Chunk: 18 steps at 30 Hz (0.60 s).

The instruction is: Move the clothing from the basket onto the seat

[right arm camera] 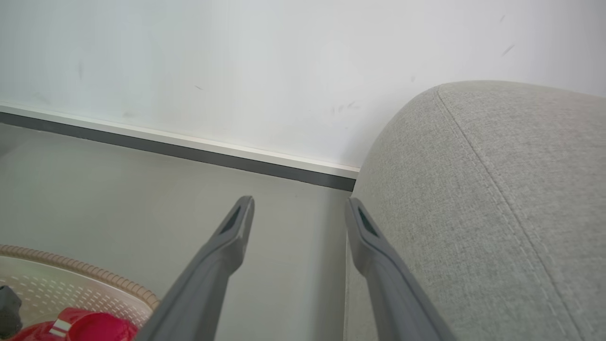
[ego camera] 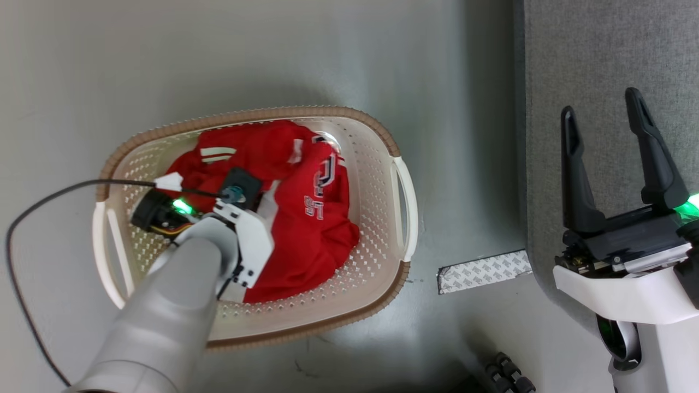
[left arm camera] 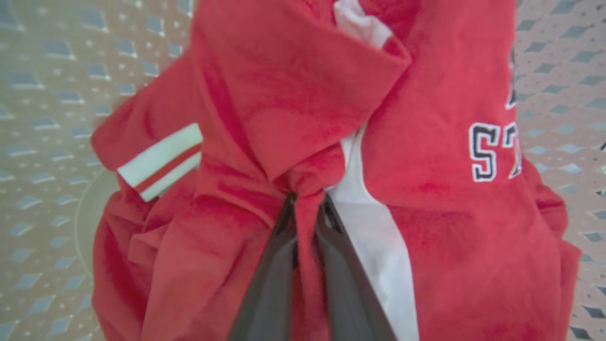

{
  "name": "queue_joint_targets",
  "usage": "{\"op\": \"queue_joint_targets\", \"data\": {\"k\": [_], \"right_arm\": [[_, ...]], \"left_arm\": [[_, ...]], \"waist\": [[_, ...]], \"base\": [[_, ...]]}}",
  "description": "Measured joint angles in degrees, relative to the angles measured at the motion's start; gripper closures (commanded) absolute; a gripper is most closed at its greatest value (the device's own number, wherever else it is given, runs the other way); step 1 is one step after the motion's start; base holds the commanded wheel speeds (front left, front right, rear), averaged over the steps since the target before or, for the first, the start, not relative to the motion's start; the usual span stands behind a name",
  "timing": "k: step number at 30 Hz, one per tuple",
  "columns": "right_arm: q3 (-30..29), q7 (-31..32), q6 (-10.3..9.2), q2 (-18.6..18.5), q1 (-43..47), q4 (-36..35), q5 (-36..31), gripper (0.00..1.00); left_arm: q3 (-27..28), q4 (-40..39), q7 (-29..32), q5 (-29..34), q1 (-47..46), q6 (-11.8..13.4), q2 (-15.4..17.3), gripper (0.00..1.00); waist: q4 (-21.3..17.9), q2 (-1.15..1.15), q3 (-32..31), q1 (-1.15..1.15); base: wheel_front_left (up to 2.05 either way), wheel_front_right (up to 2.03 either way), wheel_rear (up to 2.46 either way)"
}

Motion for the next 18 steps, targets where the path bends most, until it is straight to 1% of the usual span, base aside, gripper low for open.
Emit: {"op": "queue_joint_targets", "data": {"k": [5,10,18], "right_arm": [[-0.46,-0.01,0.00,0.00,0.07,0.46,-0.11,0.00],[-0.79,-0.01,-0.01,-0.01,0.05,1.62,-0.10,0.00],[-1.54,0.00,-0.01,0.07,1.62,4.85,-0.15,0.00]], "left_arm": [[-2.58,0.25,-2.63,-1.37,-0.04,-0.18,-1.36,1.00],[-5.56,-0.05,-5.14,-4.41,0.10,-0.19,-2.13,1.00],[-7.94,-3.45,-7.08,-10.78,3.17,-0.25,-2.67,1.00]], "waist": [[0.70,0.00,-1.20,0.00],[1.74,0.00,-3.37,0.00],[4.54,0.00,-9.57,-0.01]], "base": [[0.00,0.00,0.00],[0.00,0.00,0.00],[0.00,0.00,0.00]]}}
